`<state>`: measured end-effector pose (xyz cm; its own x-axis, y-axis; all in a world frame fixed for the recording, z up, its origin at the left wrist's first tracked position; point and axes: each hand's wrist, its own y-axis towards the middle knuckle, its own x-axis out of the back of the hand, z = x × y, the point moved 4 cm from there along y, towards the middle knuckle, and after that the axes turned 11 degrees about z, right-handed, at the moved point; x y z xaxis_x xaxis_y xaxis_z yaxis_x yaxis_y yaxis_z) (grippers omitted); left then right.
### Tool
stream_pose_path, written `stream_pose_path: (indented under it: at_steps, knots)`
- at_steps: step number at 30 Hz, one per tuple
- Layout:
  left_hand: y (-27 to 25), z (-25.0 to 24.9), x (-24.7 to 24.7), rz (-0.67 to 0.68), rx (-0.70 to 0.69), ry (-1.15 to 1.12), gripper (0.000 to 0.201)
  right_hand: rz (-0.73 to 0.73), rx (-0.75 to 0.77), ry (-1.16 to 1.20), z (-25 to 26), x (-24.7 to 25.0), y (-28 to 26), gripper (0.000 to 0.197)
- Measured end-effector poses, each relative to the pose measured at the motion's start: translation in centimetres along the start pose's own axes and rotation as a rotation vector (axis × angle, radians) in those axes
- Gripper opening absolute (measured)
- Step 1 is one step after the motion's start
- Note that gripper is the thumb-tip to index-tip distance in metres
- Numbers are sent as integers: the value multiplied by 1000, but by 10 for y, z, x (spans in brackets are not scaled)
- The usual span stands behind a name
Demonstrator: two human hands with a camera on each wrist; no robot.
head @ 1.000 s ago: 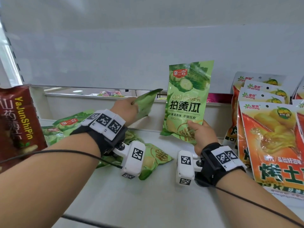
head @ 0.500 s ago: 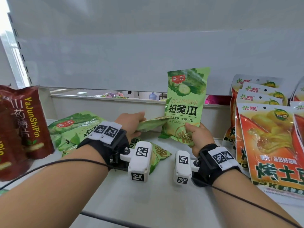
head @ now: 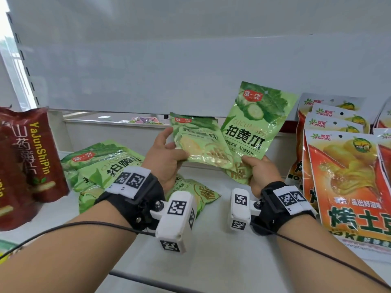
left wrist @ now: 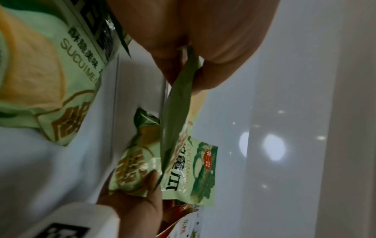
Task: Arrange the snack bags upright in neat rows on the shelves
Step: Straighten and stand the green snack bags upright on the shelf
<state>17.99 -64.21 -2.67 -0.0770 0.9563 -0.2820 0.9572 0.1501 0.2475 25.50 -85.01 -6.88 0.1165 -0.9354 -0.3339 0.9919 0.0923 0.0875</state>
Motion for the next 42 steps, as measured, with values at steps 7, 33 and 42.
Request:
stream_pose_path:
  at_steps: [7, 33, 42]
  knots:
    - [4, 16, 1, -17, 185, -3, 20, 55, 37, 122, 4, 1, 1, 25]
    - [73, 20, -21, 93, 168, 56, 39, -50, 91, -274, 7, 33, 48, 21]
    - [98, 43, -27, 111, 300, 461, 13, 52, -54, -240, -25, 23, 78, 28]
